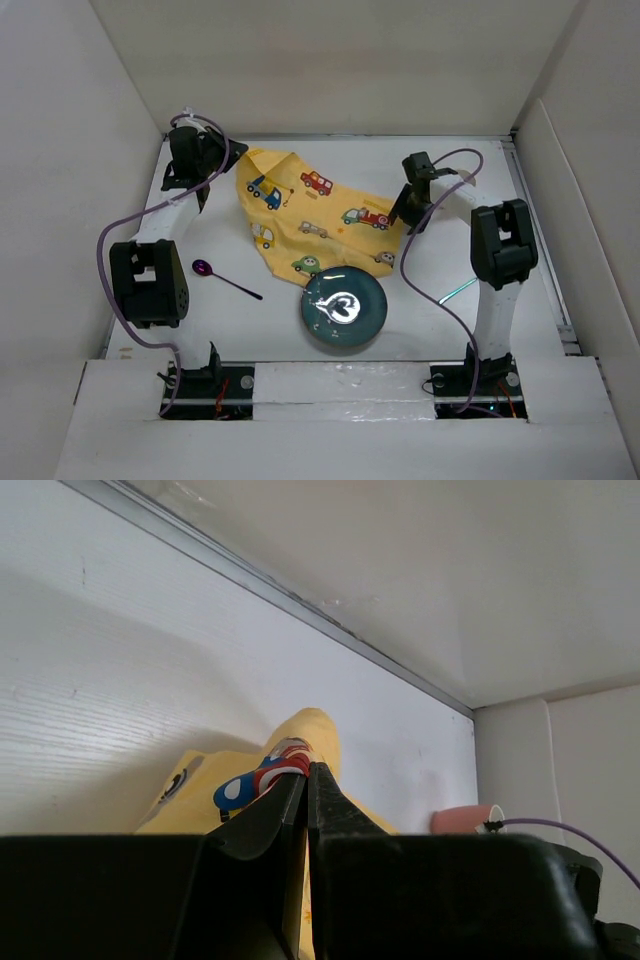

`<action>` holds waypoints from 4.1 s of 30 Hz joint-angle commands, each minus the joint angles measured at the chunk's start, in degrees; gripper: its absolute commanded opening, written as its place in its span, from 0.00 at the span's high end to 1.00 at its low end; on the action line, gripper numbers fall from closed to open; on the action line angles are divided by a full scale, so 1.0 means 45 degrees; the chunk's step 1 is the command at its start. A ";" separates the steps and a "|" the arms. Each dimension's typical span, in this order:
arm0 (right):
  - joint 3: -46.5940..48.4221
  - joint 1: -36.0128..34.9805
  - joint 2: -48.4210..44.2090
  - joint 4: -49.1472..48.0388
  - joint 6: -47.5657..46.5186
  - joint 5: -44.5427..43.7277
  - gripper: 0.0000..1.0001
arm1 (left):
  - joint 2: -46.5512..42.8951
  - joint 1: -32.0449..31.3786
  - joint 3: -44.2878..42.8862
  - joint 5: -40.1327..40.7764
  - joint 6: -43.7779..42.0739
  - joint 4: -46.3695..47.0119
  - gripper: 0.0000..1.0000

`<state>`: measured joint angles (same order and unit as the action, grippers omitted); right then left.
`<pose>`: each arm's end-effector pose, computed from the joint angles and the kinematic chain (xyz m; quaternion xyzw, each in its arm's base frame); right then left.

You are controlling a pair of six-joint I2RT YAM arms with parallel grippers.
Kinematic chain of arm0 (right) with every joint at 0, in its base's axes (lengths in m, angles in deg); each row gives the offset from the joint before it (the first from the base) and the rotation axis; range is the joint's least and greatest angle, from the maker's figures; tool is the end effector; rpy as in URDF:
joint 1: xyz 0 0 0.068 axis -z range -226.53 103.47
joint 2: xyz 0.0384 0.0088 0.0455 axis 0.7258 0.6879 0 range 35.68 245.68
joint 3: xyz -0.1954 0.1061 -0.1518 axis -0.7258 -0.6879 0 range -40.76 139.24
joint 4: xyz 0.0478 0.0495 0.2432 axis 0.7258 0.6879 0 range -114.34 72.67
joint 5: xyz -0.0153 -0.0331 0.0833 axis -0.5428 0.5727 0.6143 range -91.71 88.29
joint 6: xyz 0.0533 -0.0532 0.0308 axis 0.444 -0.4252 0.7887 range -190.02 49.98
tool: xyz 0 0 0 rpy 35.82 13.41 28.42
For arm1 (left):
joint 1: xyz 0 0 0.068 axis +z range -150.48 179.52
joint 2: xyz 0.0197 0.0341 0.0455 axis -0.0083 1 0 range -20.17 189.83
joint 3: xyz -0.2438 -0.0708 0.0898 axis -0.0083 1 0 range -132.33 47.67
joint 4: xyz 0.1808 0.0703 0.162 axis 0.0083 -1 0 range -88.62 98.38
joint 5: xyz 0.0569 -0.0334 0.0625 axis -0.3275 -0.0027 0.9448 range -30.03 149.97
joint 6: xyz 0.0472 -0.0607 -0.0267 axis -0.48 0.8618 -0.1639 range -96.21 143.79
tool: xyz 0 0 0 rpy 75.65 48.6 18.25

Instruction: Set the dinner table for one person

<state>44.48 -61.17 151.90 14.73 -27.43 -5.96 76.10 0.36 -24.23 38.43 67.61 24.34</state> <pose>0.4051 0.1003 0.1414 0.2440 0.9535 0.0508 0.1695 0.4263 -0.0196 0.3092 -0.1696 0.7343 -0.3668 0.5454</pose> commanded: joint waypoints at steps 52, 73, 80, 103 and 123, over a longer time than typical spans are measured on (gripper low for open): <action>0.2543 0.1416 -0.6146 -0.2040 -0.1848 0.0847 1.00 | -0.2198 0.0165 -0.4102 0.4223 -0.3429 -0.6440 1.00; 0.7647 0.1299 0.0602 -0.1046 -0.2374 0.0066 0.31 | 0.1736 0.0340 -0.4934 0.3654 -0.3623 -0.6987 0.48; -0.1412 0.0771 -0.4572 -0.3464 -0.1515 0.0592 1.00 | -0.0261 0.0204 -0.0490 0.4452 -0.4479 -0.6768 0.39; -0.7456 0.1025 -0.8757 -0.4248 -0.1417 0.2019 0.50 | 0.3235 -0.0246 -0.0019 0.6662 -0.4990 -0.8294 0.57; -0.7828 0.1025 -0.9285 -0.4893 -0.1495 0.2254 0.50 | 0.3120 -0.0734 0.0800 0.6722 -0.4678 -0.8041 1.00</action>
<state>8.91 -56.71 111.77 -5.13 -33.77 4.38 89.54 -2.50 -24.54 72.05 45.33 -8.97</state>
